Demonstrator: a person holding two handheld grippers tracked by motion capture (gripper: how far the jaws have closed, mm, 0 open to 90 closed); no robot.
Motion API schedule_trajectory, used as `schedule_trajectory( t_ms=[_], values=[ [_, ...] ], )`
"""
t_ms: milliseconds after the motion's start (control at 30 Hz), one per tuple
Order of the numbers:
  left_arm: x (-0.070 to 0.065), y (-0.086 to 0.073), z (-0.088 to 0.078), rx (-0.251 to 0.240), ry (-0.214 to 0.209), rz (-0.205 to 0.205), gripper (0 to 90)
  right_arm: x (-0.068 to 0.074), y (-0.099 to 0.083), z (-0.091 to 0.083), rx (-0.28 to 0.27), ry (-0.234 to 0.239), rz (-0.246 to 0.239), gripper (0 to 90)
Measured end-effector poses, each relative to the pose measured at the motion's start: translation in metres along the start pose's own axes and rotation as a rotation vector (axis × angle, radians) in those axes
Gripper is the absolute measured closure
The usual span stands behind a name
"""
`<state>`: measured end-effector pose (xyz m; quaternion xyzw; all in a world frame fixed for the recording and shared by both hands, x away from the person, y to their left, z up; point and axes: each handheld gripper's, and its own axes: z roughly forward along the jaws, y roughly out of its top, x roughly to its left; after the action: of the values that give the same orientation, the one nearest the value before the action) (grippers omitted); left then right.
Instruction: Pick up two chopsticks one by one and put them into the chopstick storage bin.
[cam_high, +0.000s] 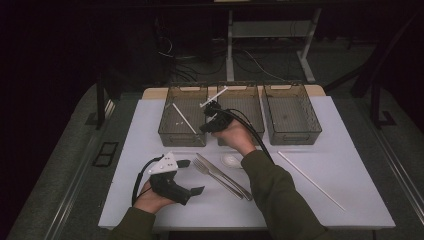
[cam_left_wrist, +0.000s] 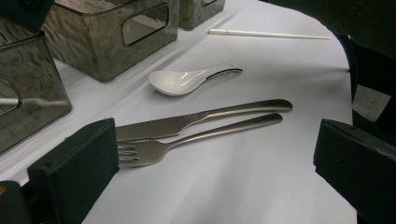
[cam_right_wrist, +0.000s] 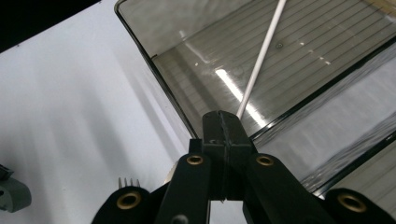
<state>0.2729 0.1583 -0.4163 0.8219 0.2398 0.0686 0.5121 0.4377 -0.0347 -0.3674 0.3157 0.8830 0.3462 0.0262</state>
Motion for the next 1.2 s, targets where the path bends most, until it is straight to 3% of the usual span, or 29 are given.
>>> schedule_trajectory(
  t_ms=[267,500,733,900,1200],
  values=[
    [0.001,0.000,0.000,0.002,0.005,0.002,0.0,-0.001,-0.005,-0.025,-0.061,0.030,-0.004,85.6],
    [0.002,-0.001,-0.001,0.017,0.016,0.006,0.0,-0.003,-0.022,-0.056,-0.103,0.051,-0.013,65.9],
    [0.002,-0.003,0.000,0.019,0.018,-0.007,0.0,-0.006,-0.046,-0.085,-0.144,0.040,-0.019,47.4],
    [0.003,-0.004,0.001,0.023,0.021,-0.011,0.0,-0.010,-0.069,-0.105,-0.188,0.045,-0.034,44.0],
    [0.003,-0.004,0.000,0.024,0.036,-0.008,0.0,-0.012,-0.105,-0.120,-0.173,0.061,-0.042,42.5]
  ],
)
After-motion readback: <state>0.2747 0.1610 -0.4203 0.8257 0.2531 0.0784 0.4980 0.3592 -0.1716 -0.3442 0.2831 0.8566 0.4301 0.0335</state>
